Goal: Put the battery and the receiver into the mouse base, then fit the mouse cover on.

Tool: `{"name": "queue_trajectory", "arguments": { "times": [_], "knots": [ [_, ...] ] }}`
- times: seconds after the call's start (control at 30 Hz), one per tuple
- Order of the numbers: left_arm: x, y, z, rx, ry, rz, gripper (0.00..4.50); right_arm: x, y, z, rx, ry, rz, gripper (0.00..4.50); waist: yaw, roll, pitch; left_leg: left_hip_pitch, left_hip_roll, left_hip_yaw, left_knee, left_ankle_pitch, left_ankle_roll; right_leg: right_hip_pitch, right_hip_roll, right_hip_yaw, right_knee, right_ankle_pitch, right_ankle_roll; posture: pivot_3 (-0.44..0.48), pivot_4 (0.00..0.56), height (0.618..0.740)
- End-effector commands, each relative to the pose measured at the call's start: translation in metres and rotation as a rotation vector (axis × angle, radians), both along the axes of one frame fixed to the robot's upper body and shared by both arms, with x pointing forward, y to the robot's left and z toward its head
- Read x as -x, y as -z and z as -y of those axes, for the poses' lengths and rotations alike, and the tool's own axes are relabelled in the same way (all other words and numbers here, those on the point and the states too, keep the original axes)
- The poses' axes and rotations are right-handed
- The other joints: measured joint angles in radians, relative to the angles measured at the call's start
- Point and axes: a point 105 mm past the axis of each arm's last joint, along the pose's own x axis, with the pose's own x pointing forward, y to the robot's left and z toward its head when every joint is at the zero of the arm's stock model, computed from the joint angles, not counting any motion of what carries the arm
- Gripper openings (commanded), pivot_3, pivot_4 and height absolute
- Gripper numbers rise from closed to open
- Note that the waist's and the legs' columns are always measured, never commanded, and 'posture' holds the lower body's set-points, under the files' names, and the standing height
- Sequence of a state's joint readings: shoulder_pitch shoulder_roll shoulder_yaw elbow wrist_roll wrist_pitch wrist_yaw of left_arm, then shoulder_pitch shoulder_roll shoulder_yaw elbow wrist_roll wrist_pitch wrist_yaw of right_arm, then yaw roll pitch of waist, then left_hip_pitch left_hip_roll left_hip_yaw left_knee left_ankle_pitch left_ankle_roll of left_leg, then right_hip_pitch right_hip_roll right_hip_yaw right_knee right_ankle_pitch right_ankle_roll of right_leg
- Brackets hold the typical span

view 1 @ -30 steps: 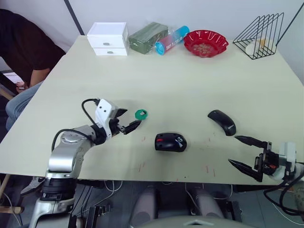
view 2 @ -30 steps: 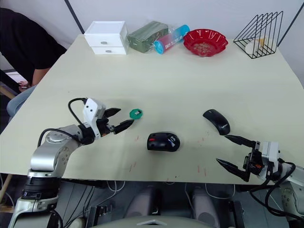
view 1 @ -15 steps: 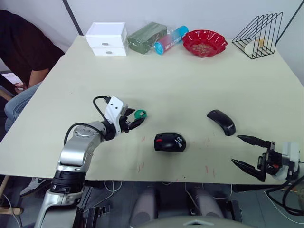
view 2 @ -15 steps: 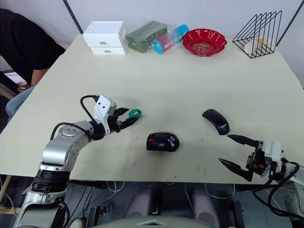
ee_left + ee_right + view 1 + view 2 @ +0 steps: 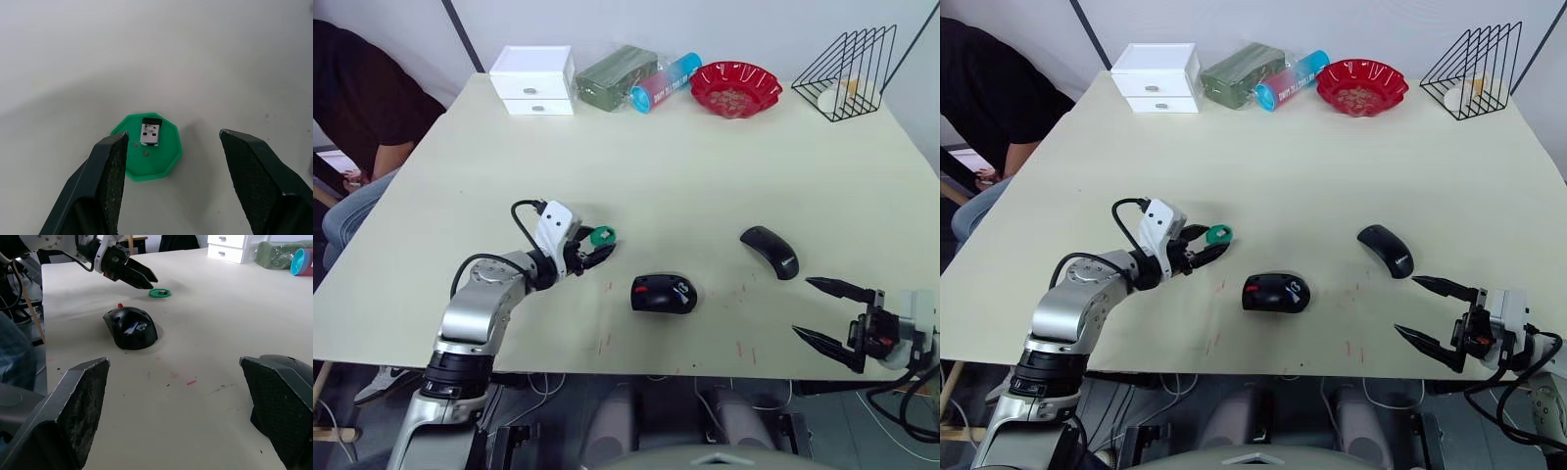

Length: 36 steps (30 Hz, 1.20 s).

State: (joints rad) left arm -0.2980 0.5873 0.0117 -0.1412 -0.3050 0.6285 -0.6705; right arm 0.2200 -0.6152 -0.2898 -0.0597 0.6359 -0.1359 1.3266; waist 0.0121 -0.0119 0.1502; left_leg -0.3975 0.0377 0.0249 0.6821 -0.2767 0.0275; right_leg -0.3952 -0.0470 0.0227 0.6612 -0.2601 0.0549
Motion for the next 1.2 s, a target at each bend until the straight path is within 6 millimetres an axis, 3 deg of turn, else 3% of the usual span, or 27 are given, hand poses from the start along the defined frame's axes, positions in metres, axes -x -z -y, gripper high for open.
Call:
{"name": "queue_trajectory", "arguments": {
  "times": [0.03, 0.1, 0.6, 0.83, 0.97, 1.2],
  "knots": [
    [-0.002, -0.012, -0.007, 0.009, 0.005, 0.053, 3.19, 0.0, -0.009, 0.003, 0.006, 0.013, 0.051, 4.5, 0.0, 0.0, 0.0, 0.0, 0.0, 0.0, 0.0, 0.0, 0.0, 0.0, 0.0, 0.0, 0.0, 0.0, 0.0, 0.0, 0.15, 0.74],
    [-0.003, -0.013, -0.01, 0.023, 0.0, 0.056, 2.65, -0.001, -0.01, 0.002, 0.009, 0.013, 0.057, 4.5, 0.0, 0.0, 0.0, 0.0, 0.0, 0.0, 0.0, 0.0, 0.0, 0.0, 0.0, 0.0, 0.0, 0.0, 0.0, 0.0, 0.15, 0.74],
    [-0.007, -0.009, -0.036, 0.044, 0.036, 0.051, 2.65, 0.002, -0.009, -0.013, -0.016, 0.015, 0.086, 4.5, 0.0, 0.0, 0.0, 0.0, 0.0, 0.0, 0.0, 0.0, 0.0, 0.0, 0.0, 0.0, 0.0, 0.0, 0.0, 0.0, 0.15, 0.74],
    [-0.013, -0.013, -0.034, 0.062, 0.076, 0.049, 2.65, 0.001, -0.009, -0.017, -0.021, 0.017, 0.093, 4.5, 0.0, 0.0, 0.0, 0.0, 0.0, 0.0, 0.0, 0.0, 0.0, 0.0, 0.0, 0.0, 0.0, 0.0, 0.0, 0.0, 0.15, 0.74],
    [-0.016, -0.016, -0.031, 0.048, 0.089, 0.056, 1.37, 0.001, -0.01, -0.02, -0.027, 0.02, 0.101, 4.5, -0.001, 0.0, 0.0, 0.0, 0.0, 0.0, 0.0, 0.0, 0.0, 0.0, 0.0, 0.0, 0.0, 0.0, 0.0, 0.0, 0.15, 0.74],
    [-0.02, -0.014, -0.024, 0.018, 0.137, 0.048, 1.37, 0.002, -0.008, -0.023, -0.031, 0.028, 0.106, 4.5, 0.0, 0.0, 0.0, 0.0, 0.0, 0.0, 0.0, 0.0, 0.0, 0.0, 0.0, 0.0, 0.0, 0.0, 0.0, 0.0, 0.15, 0.74]
  ]
}}
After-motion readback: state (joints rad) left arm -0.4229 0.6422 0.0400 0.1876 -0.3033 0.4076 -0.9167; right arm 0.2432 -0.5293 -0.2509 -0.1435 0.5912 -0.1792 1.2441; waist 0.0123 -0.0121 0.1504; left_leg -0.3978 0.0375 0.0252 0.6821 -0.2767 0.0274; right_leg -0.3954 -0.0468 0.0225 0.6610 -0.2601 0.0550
